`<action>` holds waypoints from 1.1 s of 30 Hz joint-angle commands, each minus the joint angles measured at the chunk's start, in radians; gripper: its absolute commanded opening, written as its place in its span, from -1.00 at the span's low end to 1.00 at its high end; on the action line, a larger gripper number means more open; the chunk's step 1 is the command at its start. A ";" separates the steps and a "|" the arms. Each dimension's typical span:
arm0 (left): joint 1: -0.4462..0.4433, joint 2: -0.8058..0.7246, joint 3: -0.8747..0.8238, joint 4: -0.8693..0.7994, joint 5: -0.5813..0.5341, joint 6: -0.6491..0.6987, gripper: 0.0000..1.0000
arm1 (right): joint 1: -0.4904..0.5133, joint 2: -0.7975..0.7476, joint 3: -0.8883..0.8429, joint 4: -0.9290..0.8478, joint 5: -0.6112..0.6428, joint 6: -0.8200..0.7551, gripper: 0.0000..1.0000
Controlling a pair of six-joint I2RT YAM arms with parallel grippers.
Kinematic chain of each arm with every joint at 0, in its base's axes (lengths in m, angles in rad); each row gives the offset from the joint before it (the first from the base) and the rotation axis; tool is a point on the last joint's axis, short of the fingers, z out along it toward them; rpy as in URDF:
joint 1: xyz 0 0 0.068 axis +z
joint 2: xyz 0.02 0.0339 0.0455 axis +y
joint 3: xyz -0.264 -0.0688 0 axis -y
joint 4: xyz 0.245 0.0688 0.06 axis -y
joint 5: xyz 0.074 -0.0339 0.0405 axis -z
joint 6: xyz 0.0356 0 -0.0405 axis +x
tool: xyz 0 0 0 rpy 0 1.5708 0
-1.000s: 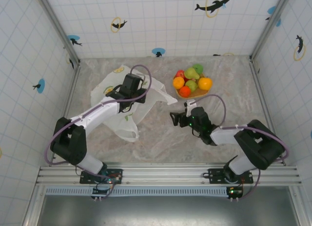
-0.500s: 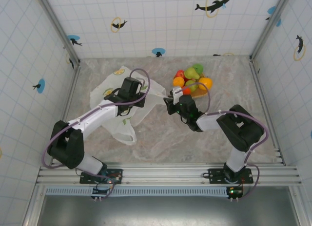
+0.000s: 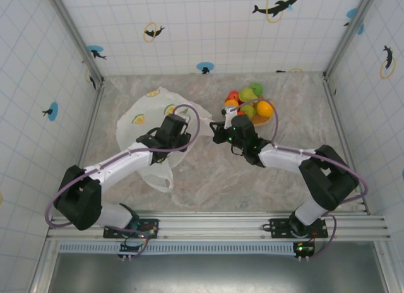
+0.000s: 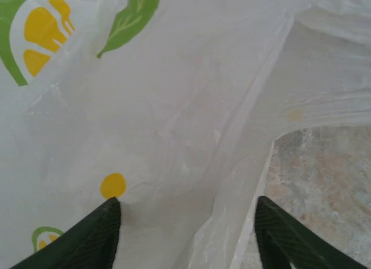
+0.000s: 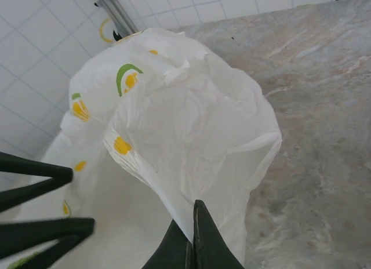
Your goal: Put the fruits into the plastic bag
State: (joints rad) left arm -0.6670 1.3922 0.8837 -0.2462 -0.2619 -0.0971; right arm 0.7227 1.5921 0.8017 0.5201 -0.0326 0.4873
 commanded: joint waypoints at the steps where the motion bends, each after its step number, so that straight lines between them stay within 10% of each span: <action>1: -0.021 -0.026 -0.040 0.045 -0.145 0.029 0.38 | 0.004 -0.039 0.040 -0.061 -0.034 0.085 -1.00; 14: -0.024 0.084 -0.060 0.129 -0.313 0.002 0.44 | -0.016 -0.066 0.054 -0.109 -0.087 0.100 -1.00; 21: -0.021 0.164 0.020 0.100 -0.253 -0.035 -0.70 | -0.065 -0.070 0.042 -0.139 -0.120 0.058 -1.00; 27: 0.022 0.140 0.158 -0.074 0.067 -0.143 -1.00 | -0.116 0.019 0.156 -0.256 -0.140 -0.052 -0.85; 33: 0.160 0.105 0.271 -0.137 0.424 -0.346 -1.00 | -0.153 0.119 0.421 -0.529 -0.117 -0.187 -0.20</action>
State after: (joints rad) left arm -0.5587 1.5303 1.1038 -0.3088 -0.0612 -0.3119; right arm 0.5785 1.7073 1.1301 0.1341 -0.1551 0.3988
